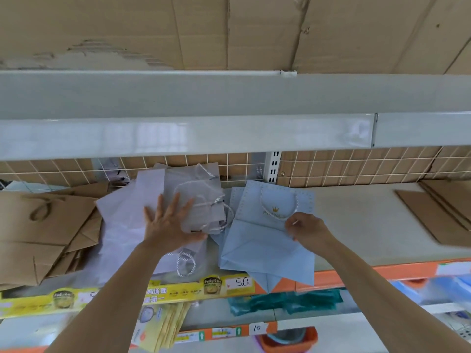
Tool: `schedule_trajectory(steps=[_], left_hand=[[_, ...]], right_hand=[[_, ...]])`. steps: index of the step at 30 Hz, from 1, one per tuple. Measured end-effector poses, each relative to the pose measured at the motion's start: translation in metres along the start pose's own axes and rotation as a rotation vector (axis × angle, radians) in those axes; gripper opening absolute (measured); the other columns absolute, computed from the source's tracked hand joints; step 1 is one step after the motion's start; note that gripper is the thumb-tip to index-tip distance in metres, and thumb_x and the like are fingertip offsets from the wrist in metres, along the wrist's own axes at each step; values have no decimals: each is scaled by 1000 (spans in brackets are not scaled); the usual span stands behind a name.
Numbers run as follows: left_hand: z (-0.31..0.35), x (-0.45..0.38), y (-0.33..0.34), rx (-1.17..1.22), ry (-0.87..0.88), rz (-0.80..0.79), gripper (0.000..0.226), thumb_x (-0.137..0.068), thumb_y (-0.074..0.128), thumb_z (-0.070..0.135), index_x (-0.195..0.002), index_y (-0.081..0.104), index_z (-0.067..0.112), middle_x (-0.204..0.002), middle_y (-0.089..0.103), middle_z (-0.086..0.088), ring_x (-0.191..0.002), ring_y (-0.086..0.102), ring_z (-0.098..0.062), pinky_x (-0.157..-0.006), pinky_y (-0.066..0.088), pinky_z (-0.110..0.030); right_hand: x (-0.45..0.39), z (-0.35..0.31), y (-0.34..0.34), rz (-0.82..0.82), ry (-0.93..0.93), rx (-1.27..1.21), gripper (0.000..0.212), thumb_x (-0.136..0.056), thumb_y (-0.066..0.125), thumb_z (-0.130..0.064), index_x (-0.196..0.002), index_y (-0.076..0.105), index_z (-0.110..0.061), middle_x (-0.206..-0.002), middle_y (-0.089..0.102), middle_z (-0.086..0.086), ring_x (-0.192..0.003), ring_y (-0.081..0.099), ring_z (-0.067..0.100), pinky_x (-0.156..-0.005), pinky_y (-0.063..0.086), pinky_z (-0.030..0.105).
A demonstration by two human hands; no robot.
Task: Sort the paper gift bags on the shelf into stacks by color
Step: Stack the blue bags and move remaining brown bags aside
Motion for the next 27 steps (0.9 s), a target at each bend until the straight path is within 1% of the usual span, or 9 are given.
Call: schedule_trajectory(steps=[1,3,6,12,16,19,21,23,27], left_hand=[[-2,4,-1,10,-3,24,107,-54,29,99,-134,-28,57,-159,-22,9,-145,-23,-30,-113,-11,-60],[-6,10,-3,51,-17,58,111,-49,20,101,-141,-21,54,-160,-19,9,-146,-22,-26,-115,-11,-56],[-9,16,-8,91,-17,116,107,-54,15,99,-146,-10,52,-161,-12,10,-148,-18,-24,-116,-11,-53],[-11,25,-18,134,-43,128,91,-73,30,87,-151,12,44,-163,3,5,-150,-5,-24,-118,-1,-52],[-1,26,-38,110,-35,194,74,-86,44,69,-150,26,37,-160,19,1,-148,11,-23,-118,10,-51],[15,29,-53,126,-12,237,65,-89,50,59,-147,36,32,-157,27,0,-145,21,-22,-116,14,-49],[31,31,-64,129,12,273,60,-90,52,53,-144,40,29,-155,32,0,-143,25,-22,-115,17,-46],[53,33,-76,169,60,293,52,-91,54,45,-139,48,25,-147,43,-2,-137,36,-23,-111,23,-40],[109,38,-86,252,157,219,27,-93,53,39,-110,64,22,-112,69,0,-104,61,-23,-90,41,-33]], right_hand=[[1,0,0,-3,-3,-2,16,-92,49,-28,-93,63,-19,-93,69,7,-86,66,25,-60,45,25],[4,1,2,-8,-22,-3,16,-93,49,-28,-92,62,-17,-91,71,10,-89,67,27,-59,44,26],[7,1,4,-13,-37,-2,15,-93,48,-28,-89,60,-20,-87,72,10,-87,68,26,-59,45,26],[15,-2,2,-7,-58,-63,15,-93,51,-25,-93,62,-15,-93,71,11,-89,69,28,-78,54,37],[21,-2,-5,12,-66,-94,16,-93,52,-25,-97,63,-14,-96,69,7,-92,68,27,-74,52,32],[25,5,-13,39,-66,-127,14,-92,54,-24,-96,63,-14,-96,68,6,-91,68,27,-67,47,29],[28,10,-18,53,-71,-120,12,-92,54,-24,-93,63,-16,-95,68,5,-89,68,25,-70,47,28],[30,18,-23,63,-66,-126,10,-92,55,-23,-90,63,-18,-93,69,6,-88,68,25,-71,48,28],[36,41,-38,82,-29,-136,9,-90,56,-26,-83,60,-24,-88,68,1,-85,67,24,-64,46,26]])
Point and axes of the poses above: each hand's wrist, its own x-axis away from the middle knuckle, its own y-axis out of the palm, z = x × y, the point moved 8 cm from there along -x, towards the middle knuckle
